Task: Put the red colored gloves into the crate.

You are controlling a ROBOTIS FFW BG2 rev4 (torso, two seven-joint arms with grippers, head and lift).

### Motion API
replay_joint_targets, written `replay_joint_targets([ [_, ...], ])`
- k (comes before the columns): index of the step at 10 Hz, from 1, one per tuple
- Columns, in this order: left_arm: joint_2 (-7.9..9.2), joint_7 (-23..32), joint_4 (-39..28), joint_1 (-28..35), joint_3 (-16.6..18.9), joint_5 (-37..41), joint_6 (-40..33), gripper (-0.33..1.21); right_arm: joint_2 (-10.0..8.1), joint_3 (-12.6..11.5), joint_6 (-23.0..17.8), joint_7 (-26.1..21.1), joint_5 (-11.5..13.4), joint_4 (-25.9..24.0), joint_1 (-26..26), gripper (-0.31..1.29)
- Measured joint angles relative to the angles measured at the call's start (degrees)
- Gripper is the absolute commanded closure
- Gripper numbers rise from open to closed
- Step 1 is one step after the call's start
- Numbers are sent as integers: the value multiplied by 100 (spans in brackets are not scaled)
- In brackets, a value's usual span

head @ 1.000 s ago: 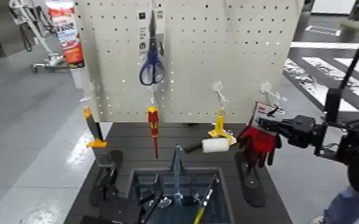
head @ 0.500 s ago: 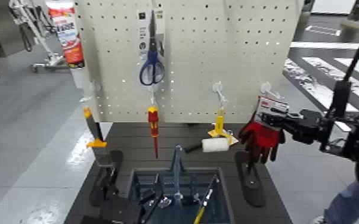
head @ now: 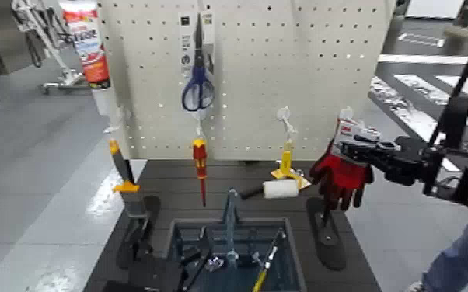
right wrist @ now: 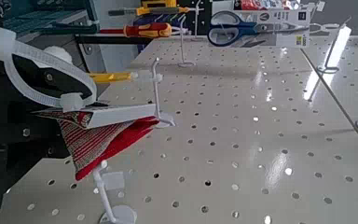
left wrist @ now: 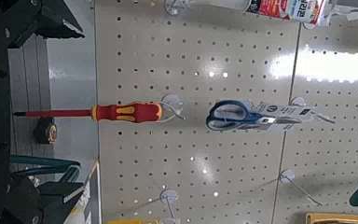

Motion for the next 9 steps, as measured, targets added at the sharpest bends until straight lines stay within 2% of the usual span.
replay_joint_targets([
  [2, 0, 0, 0, 5, 16, 0, 0, 14, 53, -42, 197, -27, -80, -436, 232, 106],
  [6, 0, 3, -9, 17, 26, 0, 0, 14, 337, -126, 476, -120, -251, -1079, 748, 106],
  [9, 0, 9, -9, 18, 12, 0, 8, 14, 536, -72, 665, -254, -581, -1421, 1106, 106],
])
